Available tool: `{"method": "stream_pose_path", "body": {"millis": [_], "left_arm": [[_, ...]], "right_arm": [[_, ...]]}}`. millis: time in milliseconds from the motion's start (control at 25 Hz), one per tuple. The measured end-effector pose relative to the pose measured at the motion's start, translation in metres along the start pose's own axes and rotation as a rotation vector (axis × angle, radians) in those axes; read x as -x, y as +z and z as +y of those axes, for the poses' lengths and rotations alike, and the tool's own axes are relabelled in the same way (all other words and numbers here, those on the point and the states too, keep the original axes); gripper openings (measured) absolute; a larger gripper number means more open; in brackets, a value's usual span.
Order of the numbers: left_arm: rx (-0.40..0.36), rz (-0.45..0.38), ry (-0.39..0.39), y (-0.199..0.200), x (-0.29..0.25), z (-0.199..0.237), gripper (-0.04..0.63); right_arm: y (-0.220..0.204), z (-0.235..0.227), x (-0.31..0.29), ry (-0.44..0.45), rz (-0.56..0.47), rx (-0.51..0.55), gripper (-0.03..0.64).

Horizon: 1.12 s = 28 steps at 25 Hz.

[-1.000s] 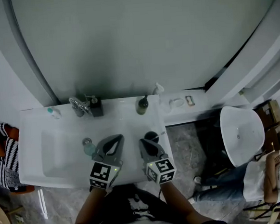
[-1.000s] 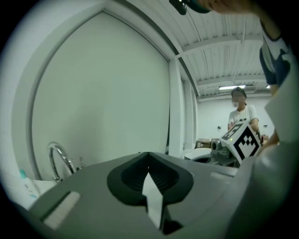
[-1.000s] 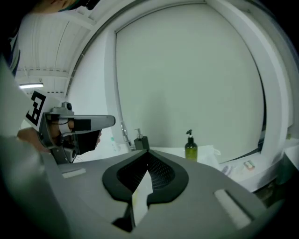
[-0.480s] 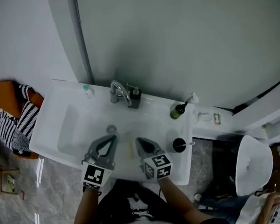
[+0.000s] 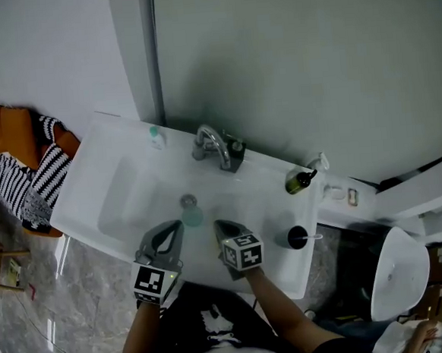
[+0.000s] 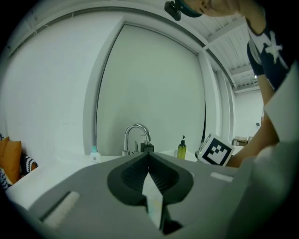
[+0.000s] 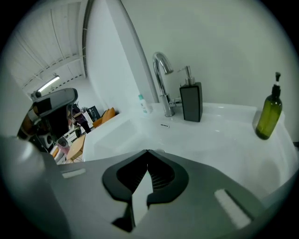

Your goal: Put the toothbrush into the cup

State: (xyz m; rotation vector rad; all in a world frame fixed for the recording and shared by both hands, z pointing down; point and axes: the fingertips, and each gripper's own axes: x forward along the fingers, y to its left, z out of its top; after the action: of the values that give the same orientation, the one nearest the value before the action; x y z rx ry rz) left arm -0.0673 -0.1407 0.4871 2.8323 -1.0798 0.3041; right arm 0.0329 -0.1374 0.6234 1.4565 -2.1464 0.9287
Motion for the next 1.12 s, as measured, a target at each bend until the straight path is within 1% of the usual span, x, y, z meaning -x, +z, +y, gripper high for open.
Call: {"method": "stream_pose_path", "body": {"millis": [160, 320, 560, 640, 960, 1120], "left_arm": [[0.036, 0.022, 0.008, -0.011, -0.002, 0.006, 0.0], [0.066, 0.041, 0.019, -0.025, -0.004, 0.011, 0.0], [0.11, 0.061, 0.028, -0.041, -0.011, 0.015, 0.0], [0.122, 0.068, 0.031, -0.046, -0.012, 0.016, 0.0], [0.145, 0.107, 0.034, -0.07, -0.014, 0.016, 0.0], [0.167, 0.104, 0.052, -0.07, -0.014, 0.018, 0.0]], "right_arm": [[-0.02, -0.013, -0.022, -0.018, 0.084, -0.012, 0.007], [-0.039, -0.025, -0.044, -0.03, 0.173, -0.055, 0.053], [-0.063, -0.049, -0.075, -0.048, 0.288, -0.094, 0.072], [-0.07, -0.057, -0.085, -0.059, 0.321, -0.104, 0.084], [-0.09, -0.085, -0.115, -0.106, 0.438, -0.147, 0.092], [-0.095, -0.093, -0.131, -0.123, 0.478, -0.182, 0.103]]}}
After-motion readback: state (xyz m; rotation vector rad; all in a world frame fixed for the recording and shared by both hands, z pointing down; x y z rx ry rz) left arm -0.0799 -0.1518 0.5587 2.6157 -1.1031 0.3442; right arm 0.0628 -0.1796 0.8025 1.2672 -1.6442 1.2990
